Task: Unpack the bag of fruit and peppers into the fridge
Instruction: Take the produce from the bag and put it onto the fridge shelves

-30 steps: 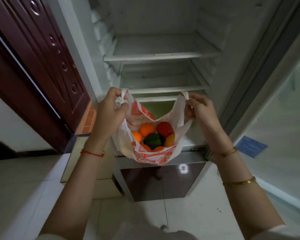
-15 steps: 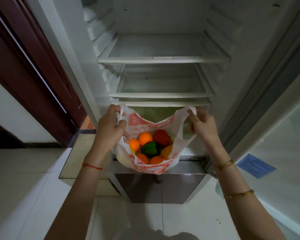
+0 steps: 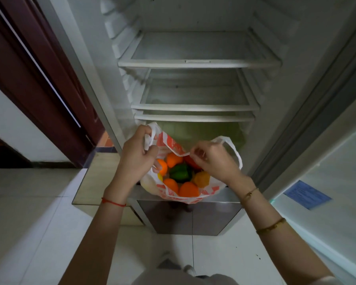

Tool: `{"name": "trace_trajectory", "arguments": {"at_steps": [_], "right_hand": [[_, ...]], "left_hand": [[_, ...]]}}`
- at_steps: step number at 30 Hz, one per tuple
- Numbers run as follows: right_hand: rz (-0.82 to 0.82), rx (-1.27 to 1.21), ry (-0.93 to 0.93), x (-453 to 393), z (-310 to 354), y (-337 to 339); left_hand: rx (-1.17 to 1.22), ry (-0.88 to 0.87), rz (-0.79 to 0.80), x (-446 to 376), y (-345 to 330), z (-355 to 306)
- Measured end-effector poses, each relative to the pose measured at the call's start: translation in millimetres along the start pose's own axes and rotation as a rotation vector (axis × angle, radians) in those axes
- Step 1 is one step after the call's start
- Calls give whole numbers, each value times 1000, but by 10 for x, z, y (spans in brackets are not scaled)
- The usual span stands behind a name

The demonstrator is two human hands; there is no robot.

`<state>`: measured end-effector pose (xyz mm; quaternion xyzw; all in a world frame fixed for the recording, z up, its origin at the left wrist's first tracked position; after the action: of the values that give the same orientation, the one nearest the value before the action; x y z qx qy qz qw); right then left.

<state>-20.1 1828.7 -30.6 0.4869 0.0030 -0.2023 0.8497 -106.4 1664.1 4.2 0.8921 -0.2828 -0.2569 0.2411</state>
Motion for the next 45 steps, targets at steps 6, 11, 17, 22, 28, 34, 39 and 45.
{"name": "trace_trajectory", "arguments": {"at_steps": [6, 11, 17, 22, 28, 34, 39, 45], "right_hand": [[285, 209, -271, -63, -682, -556], [303, 380, -301, 12, -1033, -583], [332, 284, -360, -54, -926, -731], [374, 227, -353, -151, -798, -1070], [444, 500, -334, -231, -917, -1585], [348, 665, -217, -329, -853, -1699], [345, 377, -309, -348, -862, -1582], [204, -235, -376, -486, -612, -865]], "left_hand": [[125, -27, 31, 46, -68, -13], [160, -31, 96, 89, -151, 99], [186, -41, 143, 70, -148, 212], [223, -24, 150, 61, -188, 263], [233, -5, 138, 83, -202, 227], [241, 18, 103, 32, -189, 216], [219, 48, 81, 1, -166, 240], [184, 43, 48, -135, -128, 287]]}}
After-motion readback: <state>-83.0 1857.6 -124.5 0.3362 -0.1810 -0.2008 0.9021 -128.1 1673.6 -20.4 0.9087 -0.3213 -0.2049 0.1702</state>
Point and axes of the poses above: each hand's wrist, its own x-axis away from the middle knuckle, its own y-axis out of the back of the hand, z = x × y, the point moved 10 cm from there along -x, towards the middle knuckle, and after that the axes turned 11 degrees about -y, right-handed, at the moved point
